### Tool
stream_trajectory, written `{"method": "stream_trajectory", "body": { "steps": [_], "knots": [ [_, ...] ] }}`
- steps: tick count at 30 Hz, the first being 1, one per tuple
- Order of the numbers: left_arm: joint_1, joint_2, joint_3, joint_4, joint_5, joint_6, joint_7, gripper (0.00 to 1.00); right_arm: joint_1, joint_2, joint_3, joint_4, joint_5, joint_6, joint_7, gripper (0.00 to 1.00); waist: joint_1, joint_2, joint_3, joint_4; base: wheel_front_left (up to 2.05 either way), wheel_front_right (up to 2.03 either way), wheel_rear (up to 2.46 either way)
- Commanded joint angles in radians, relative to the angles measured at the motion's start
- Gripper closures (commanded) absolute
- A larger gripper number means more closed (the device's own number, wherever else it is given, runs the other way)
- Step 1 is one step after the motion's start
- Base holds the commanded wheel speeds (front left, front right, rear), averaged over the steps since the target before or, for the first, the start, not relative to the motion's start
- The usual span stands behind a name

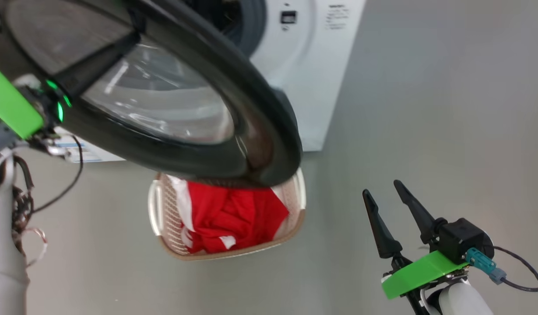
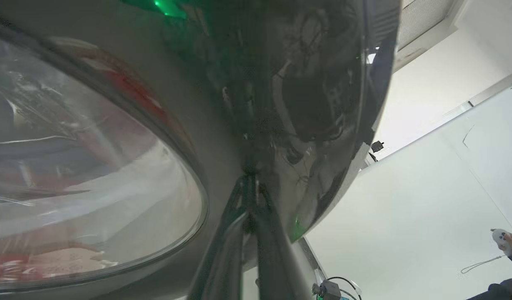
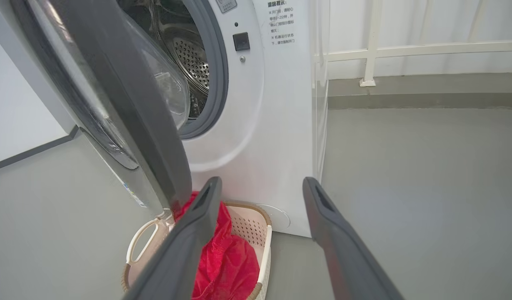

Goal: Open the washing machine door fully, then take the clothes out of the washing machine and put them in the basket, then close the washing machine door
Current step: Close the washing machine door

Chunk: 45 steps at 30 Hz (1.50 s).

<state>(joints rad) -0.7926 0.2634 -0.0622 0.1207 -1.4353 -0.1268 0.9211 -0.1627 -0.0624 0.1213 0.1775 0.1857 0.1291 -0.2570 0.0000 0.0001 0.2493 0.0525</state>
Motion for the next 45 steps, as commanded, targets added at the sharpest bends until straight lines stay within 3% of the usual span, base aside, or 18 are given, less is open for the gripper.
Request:
{"method": "stream_trajectory", "body": {
  "steps": [1, 13, 24, 26, 29, 31, 34, 45],
  "knots": [
    [-0.058, 0.043, 0.039, -0.014, 0.009, -0.004, -0.026, 1.0, -0.026, 0.01, 0.022, -0.03, -0.008, 0.002, -0.005, 0.0, 0.0, -0.0001, 0.055, -0.064, 0.0, 0.0, 0.0],
    [-0.154, 0.099, 0.062, 0.114, 0.019, -0.004, -0.154, 1.0, -0.043, 0.012, 0.03, -0.047, 0.033, 0.002, -0.005, 0.0, 0.0, -0.0001, 0.088, -0.156, 0.0, 0.0, 0.0],
    [-0.1, 0.132, 0.022, 0.128, -0.025, -0.004, -0.165, 1.0, -0.024, 0.012, 0.027, -0.042, 0.028, 0.002, -0.005, 0.0, 0.0, -0.0001, 0.052, -0.136, 0.0, 0.0, 0.0],
    [-0.07, 0.133, 0.016, 0.114, -0.035, -0.004, -0.169, 0.83, -0.022, 0.012, 0.028, -0.037, 0.023, 0.002, -0.005, 0.0, 0.0, -0.0001, 0.038, -0.126, 0.0, 0.0, 0.0],
    [-0.032, 0.131, 0.012, 0.097, -0.044, -0.004, -0.178, 0.71, -0.018, 0.012, 0.029, -0.032, 0.016, 0.002, -0.005, 0.0, 0.0, -0.0001, 0.024, -0.115, 0.0, 0.0, 0.0],
    [0.01, 0.125, 0.012, 0.091, -0.059, -0.004, -0.188, 0.51, -0.012, 0.012, 0.03, -0.027, 0.01, 0.002, -0.005, 0.0, 0.0, -0.0001, 0.008, -0.104, 0.0, 0.0, 0.0],
    [0.079, 0.125, 0.002, 0.071, -0.064, -0.004, -0.199, 0.0, -0.002, 0.012, 0.031, -0.021, 0.003, 0.002, -0.005, 0.0, 0.0, -0.0001, -0.013, -0.087, 0.0, 0.0, 0.0],
    [0.382, 0.13, -0.028, 0.028, -0.019, -0.004, -0.355, 0.0, 0.046, 0.012, 0.024, -0.003, -0.007, 0.002, -0.005, 0.0, 0.0, -0.0001, -0.075, -0.029, 0.0, 0.0, 0.0]
  ]
}}
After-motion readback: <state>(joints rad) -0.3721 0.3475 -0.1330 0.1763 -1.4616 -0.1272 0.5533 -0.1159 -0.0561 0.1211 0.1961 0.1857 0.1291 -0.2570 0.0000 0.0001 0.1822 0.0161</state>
